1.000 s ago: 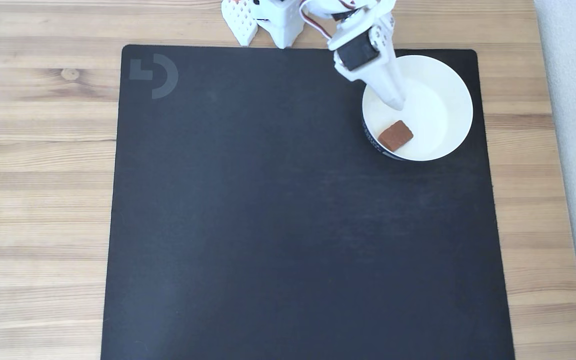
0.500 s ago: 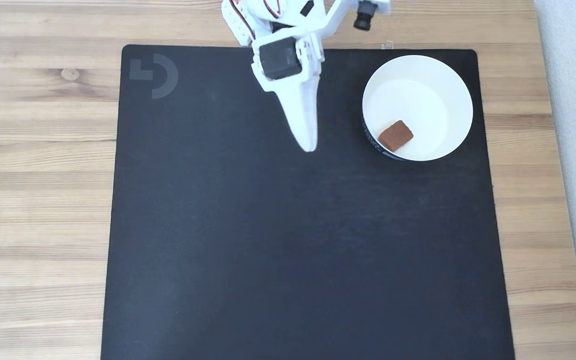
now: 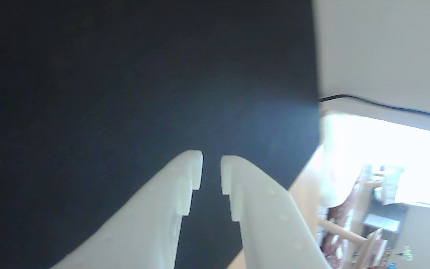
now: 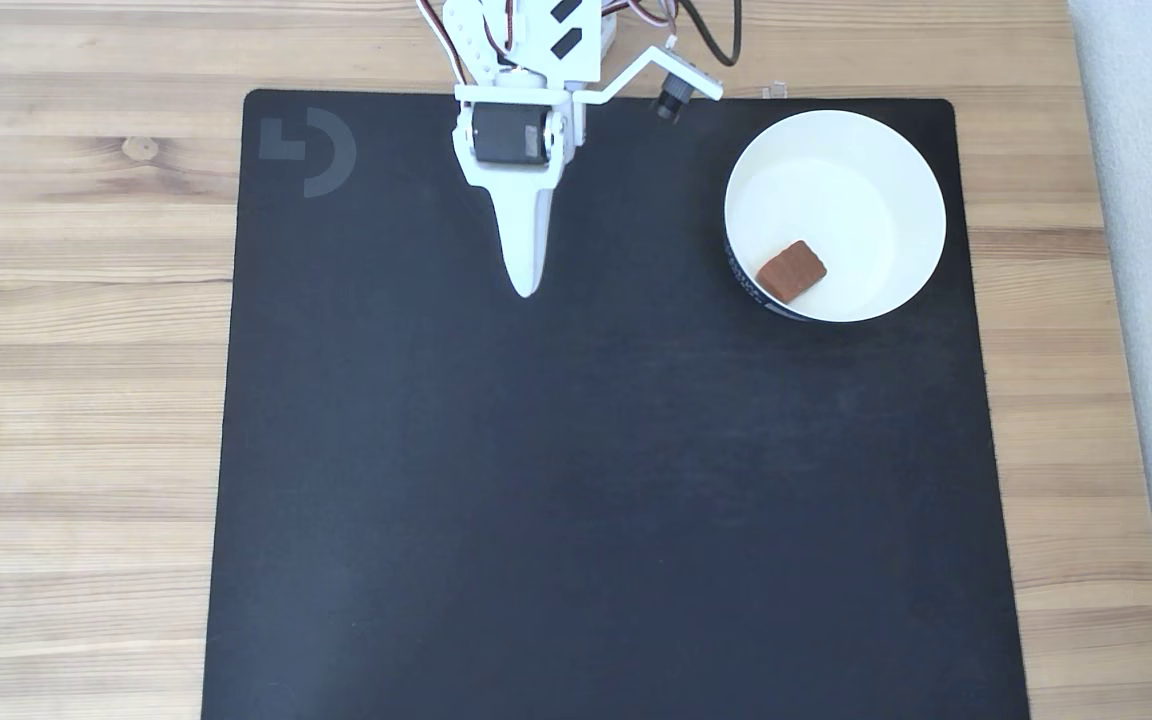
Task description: Pick up the toy and place it on the plate
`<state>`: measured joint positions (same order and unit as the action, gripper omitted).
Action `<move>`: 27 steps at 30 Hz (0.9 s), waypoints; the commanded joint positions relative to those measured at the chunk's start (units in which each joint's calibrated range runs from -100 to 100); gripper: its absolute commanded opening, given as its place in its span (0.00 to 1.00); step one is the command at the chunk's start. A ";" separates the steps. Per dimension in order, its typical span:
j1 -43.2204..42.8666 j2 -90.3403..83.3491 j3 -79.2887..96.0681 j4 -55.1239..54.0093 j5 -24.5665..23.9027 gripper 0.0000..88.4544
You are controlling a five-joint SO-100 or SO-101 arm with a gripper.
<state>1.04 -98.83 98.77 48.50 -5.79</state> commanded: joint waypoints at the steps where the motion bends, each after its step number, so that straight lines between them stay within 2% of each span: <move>1: 0.42 -0.67 0.78 4.42 0.31 0.03; 11: 0.76 -0.75 0.69 5.61 0.47 0.03; 16: 0.34 -0.75 0.60 5.69 5.32 0.03; 27: 0.34 -0.67 0.51 5.61 5.17 0.03</move>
<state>1.37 -98.83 98.77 53.82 -0.64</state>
